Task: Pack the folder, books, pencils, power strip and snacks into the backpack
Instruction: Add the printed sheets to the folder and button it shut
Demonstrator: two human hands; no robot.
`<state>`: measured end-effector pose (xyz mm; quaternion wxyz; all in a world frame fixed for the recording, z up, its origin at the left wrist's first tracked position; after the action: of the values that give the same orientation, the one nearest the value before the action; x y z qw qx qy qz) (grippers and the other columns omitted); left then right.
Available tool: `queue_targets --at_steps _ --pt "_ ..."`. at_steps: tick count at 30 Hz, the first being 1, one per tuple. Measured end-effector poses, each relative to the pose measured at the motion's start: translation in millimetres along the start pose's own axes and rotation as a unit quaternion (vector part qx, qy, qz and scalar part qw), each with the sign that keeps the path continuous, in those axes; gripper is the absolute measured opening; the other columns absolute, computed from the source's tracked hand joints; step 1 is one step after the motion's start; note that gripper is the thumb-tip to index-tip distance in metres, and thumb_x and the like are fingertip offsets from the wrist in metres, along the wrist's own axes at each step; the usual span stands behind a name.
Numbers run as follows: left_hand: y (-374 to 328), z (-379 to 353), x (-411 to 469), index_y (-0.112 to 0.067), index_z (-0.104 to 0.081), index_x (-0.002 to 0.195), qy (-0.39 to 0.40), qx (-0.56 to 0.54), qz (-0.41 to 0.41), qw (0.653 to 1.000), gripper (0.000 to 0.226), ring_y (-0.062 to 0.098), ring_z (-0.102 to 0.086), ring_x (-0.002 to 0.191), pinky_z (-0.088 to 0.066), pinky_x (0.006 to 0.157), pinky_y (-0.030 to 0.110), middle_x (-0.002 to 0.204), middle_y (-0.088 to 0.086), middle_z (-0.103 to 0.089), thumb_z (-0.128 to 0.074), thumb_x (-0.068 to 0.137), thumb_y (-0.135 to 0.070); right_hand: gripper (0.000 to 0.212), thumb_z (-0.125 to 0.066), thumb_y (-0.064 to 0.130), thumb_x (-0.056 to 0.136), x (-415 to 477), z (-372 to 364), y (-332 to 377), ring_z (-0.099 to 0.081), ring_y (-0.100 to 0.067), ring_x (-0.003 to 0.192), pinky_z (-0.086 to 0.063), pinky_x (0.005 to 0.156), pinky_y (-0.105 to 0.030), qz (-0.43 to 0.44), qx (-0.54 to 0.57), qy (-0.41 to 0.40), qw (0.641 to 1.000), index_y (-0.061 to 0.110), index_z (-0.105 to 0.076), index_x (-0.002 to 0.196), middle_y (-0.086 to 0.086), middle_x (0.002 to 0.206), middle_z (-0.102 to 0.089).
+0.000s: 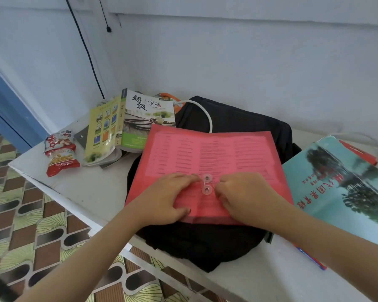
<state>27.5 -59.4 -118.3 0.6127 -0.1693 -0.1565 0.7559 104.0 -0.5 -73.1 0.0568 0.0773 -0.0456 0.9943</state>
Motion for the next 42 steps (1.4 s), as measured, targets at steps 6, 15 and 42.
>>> queue_targets --at_steps 6,15,42 --pt "18.4 13.6 -8.3 -0.029 -0.048 0.133 -0.078 0.073 0.011 0.994 0.086 0.011 -0.03 0.136 -0.01 0.109 0.024 0.146 -0.009 -0.038 -0.043 0.06 -0.075 0.006 -0.063 0.01 0.074 2.2 -20.8 32.5 -0.059 -0.02 0.059 -0.044 0.045 -0.031 0.018 0.003 0.055 0.998 0.015 -0.061 0.075 -0.001 0.072 -0.062" --pt "19.7 16.0 -14.2 -0.018 -0.032 0.143 -0.105 0.085 0.003 0.991 0.104 0.02 -0.042 0.128 -0.021 0.104 0.029 0.138 0.001 -0.049 -0.042 0.058 -0.077 0.017 -0.054 0.019 0.083 74.0 -26.8 9.9 -0.056 -0.015 0.084 -0.037 0.062 -0.026 -0.018 0.061 0.145 0.987 0.027 -0.067 0.091 0.01 0.085 -0.061" --pt "24.9 5.6 -15.9 -0.033 -0.052 0.13 -0.053 0.179 -0.077 0.98 0.066 0.032 -0.05 0.121 -0.036 0.099 0.048 0.136 0.008 -0.051 -0.039 0.074 -0.067 0.015 -0.073 0.011 0.063 16.3 -12.9 51.1 -0.058 -0.021 0.051 -0.04 0.044 -0.026 -0.038 -0.036 0.068 0.996 0.015 -0.06 0.069 -0.004 0.065 -0.061"
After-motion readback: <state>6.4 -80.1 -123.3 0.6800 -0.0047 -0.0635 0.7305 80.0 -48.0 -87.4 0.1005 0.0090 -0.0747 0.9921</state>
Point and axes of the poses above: each hand's wrist, its own x-axis towards the middle knuckle, its own z-axis out of the back of the hand, y = z × x, the point moved 10 cm from there along x, towards the middle knuckle
